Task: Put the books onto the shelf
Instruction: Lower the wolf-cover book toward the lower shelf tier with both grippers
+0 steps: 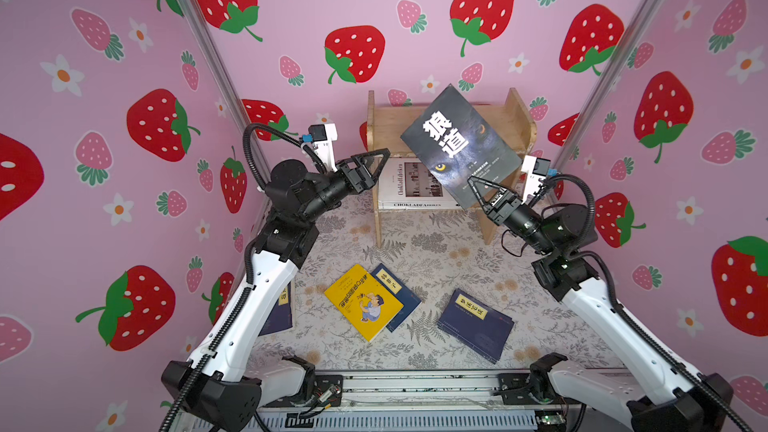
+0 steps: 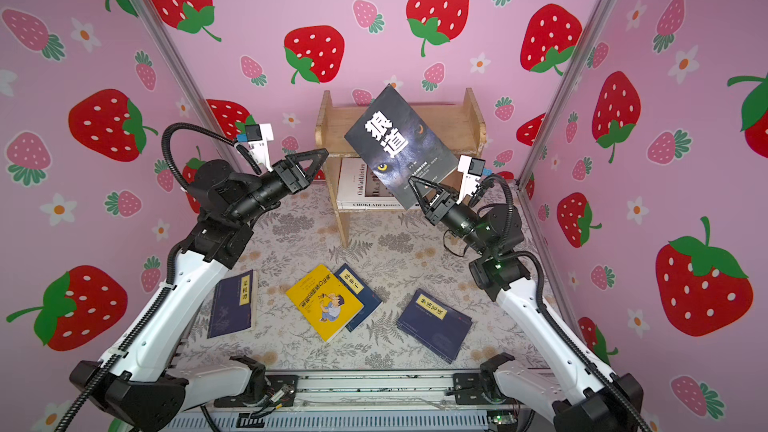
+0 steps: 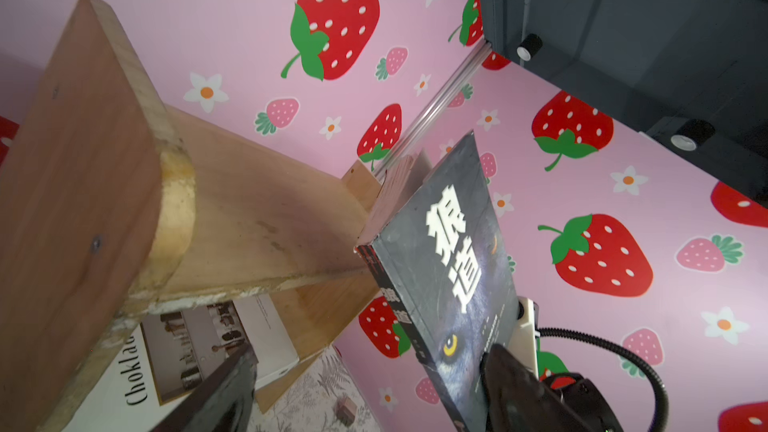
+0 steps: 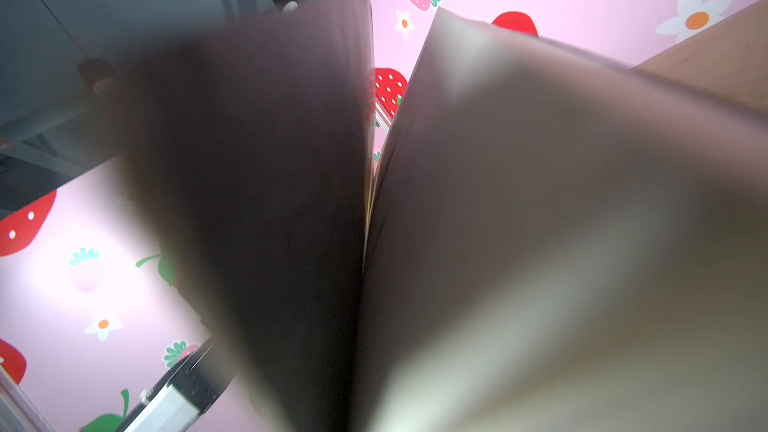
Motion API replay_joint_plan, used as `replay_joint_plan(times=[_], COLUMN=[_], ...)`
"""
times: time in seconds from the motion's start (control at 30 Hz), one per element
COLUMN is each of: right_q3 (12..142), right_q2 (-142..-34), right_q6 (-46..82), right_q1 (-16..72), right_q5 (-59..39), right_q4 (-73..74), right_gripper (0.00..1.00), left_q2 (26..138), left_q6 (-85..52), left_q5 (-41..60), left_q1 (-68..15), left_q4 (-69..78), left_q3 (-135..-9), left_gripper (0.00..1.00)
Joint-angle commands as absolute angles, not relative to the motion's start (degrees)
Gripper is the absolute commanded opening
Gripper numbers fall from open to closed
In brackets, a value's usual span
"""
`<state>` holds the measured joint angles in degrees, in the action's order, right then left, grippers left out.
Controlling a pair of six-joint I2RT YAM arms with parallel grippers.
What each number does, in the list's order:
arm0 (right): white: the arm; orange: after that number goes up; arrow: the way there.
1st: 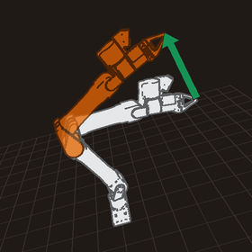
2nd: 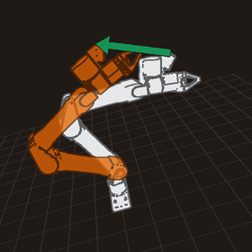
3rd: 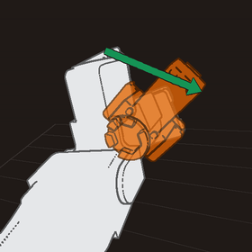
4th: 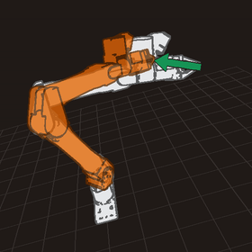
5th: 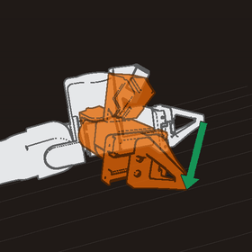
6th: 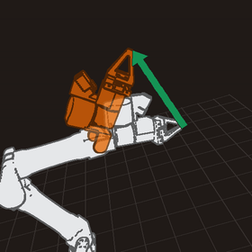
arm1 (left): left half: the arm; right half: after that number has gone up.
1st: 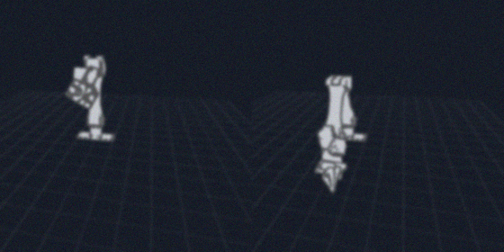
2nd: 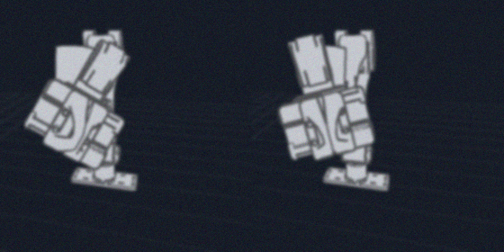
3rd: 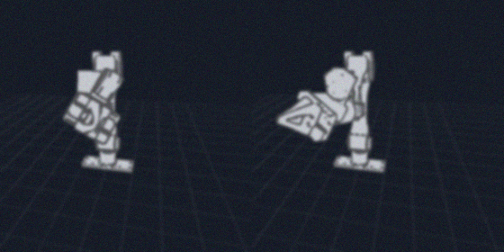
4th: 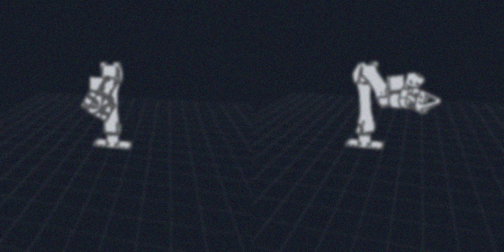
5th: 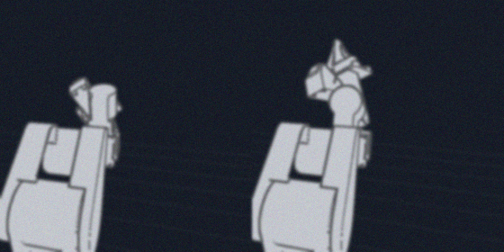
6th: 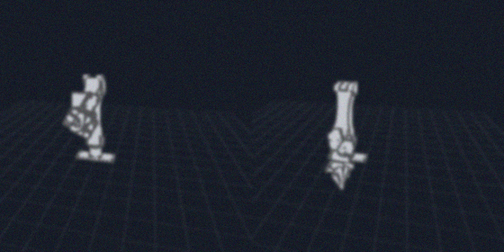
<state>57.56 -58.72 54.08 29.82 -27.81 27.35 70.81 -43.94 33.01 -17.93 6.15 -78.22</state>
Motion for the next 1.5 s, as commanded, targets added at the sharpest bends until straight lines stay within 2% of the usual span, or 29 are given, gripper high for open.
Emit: replay_joint_plan(times=[0.0,0.3,0.5,0.77,0.8,0.93,1.07,1.17,1.23,1.3,1.4,1.47], right_q3=[58.3,54.8,52.5,50.9,50.8,49.9,48.6,47.5,46.8,46.0,44.1,41.9], right_q2=[-54.2,-52.6,-52.8,-55.1,-55.3,-55.6,-56.3,-57.6,-58.6,-59.4,-60.5,-61.2], right_q6=[49.4,54.8,59.4,65.7,66.0,66.1,65.9,66.6,67.0,67.1,67.6,69.1], right_q1=[29.0,28.6,28.6,28.5,28.4,28.1,27.0,26.7,26.7,26.7,26.7,26.7], right_q5=[-34.8,-41.7,-43.8,-48.6,-48.7,-48.1,-45.7,-43.3,-41.8,-40.4,-38.0,-36.8], right_q4=[19.7,18.4,24.2,30.2,29.9,29.6,30.0,30.9,30.9,31.5,32.1,34.6], right_gripper=[0.09,0.08,0.09,0.09,0.09,0.10,0.12,0.19,0.33,0.38,0.60,0.64], left_q2=[69.7,67.2,66.9,68.8,68.8,69.2,69.2,68.2,67.3,66.4,64.1,62.7], left_q6=[-43.6,-46.0,-46.7,-50.7,-51.1,-54.8,-57.1,-57.3,-58.0,-58.5,-58.4,-57.5], left_q5=[45.8,50.1,50.2,47.7,47.2,45.5,44.3,41.8,39.4,36.7,29.1,22.6], left_q1=[-17.8,-18.9,-20.6,-20.6,-20.6,-20.6,-20.7,-20.7,-21.0,-21.7,-23.5,-25.2], left_q4=[4.4,12.5,15.0,19.6,20.1,25.6,28.8,28.1,28.0,28.0,28.0,29.0], left_q3=[-73.8,-67.0,-66.7,-66.4,-66.4,-65.0,-63.5,-61.8,-60.0,-58.1,-54.4,-51.7], left_gripper=[0.87,0.87,0.85,0.75,0.73,0.54,0.31,0.17,0.11,0.00,0.00,0.00])
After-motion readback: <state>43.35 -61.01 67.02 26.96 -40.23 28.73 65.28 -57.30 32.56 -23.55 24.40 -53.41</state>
